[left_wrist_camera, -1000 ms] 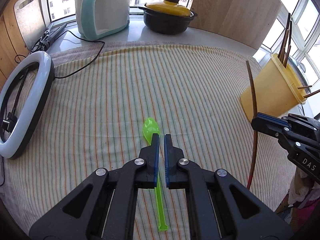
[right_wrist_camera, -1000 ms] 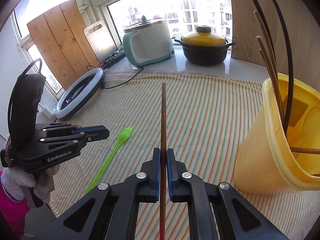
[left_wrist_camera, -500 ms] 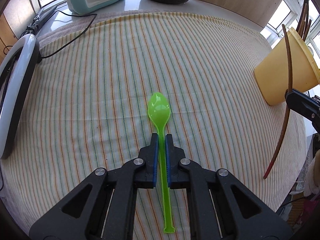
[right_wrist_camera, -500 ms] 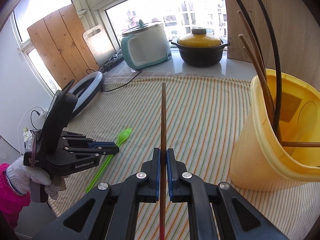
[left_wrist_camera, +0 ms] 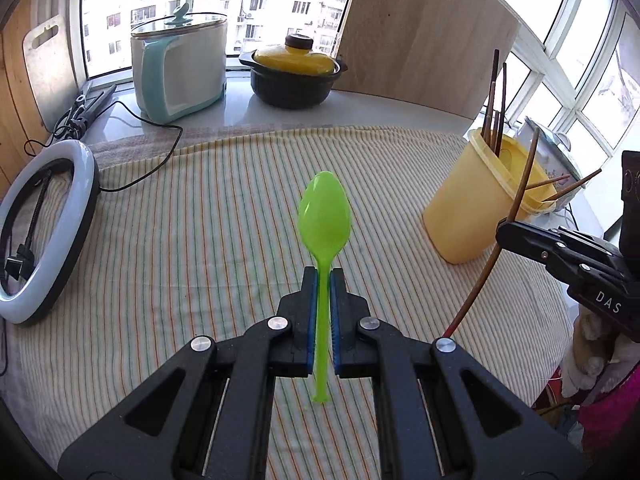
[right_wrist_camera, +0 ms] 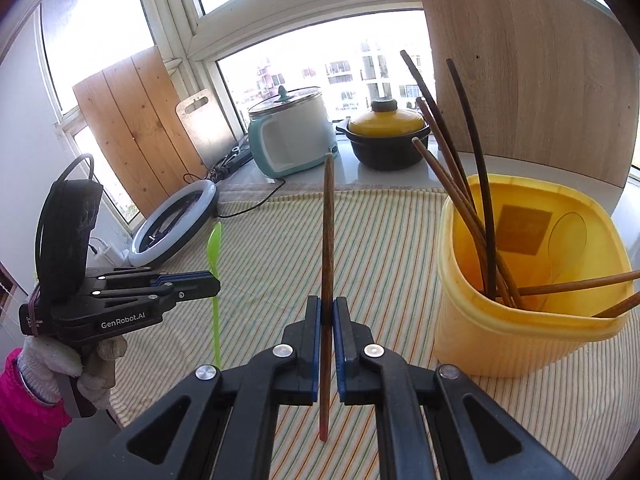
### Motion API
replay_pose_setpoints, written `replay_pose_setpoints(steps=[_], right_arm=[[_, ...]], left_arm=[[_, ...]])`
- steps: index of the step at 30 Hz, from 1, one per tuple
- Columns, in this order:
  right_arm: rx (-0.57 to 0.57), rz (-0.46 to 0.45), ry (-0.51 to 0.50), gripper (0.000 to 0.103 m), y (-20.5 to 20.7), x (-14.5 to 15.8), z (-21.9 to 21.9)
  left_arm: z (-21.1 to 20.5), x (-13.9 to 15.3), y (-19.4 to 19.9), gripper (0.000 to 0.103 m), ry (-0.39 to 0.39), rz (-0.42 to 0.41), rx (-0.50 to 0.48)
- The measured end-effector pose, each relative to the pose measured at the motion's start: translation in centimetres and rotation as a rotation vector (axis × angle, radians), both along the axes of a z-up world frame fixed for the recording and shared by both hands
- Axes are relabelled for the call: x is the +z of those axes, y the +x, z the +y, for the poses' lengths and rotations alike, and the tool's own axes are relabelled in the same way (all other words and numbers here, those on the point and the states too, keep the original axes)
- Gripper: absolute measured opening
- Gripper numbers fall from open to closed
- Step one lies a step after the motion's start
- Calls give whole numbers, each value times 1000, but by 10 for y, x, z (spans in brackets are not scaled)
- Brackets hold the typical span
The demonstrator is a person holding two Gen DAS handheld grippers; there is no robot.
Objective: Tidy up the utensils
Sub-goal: 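Lift the spoon and chopstick upright and carry both over the yellow container, then lower the spoon and chopstick into the yellow container and open both tools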
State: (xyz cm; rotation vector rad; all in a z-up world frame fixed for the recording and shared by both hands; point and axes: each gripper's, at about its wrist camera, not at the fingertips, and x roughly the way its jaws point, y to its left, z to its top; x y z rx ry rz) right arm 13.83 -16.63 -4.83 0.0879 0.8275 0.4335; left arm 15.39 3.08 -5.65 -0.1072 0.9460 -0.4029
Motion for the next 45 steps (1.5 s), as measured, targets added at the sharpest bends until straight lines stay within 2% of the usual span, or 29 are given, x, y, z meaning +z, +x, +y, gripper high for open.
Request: replay_pose_setpoints(steps=[7, 15, 25, 35, 41, 45], right_arm=[[-35, -74, 29, 4, -11, 26, -19], [-51, -149, 57, 4, -19, 60, -32], [-99, -223, 109, 4, -22, 104, -64], [-182, -274, 104, 4, -23, 129, -100], [-210, -286, 89, 4, -21, 135, -112], [-229, -289, 82, 4, -19, 135, -121]], left_arm=[[-23, 38, -11, 4, -23, -121, -25], [-40, 78, -18, 4, -104, -201, -61], [-71, 115, -13, 4, -159, -271, -116], [-108, 136, 4, 4, -186, -310, -174], [-129, 138, 18, 4, -200, -316, -180], [-141, 137, 26, 4, -183, -329, -176]])
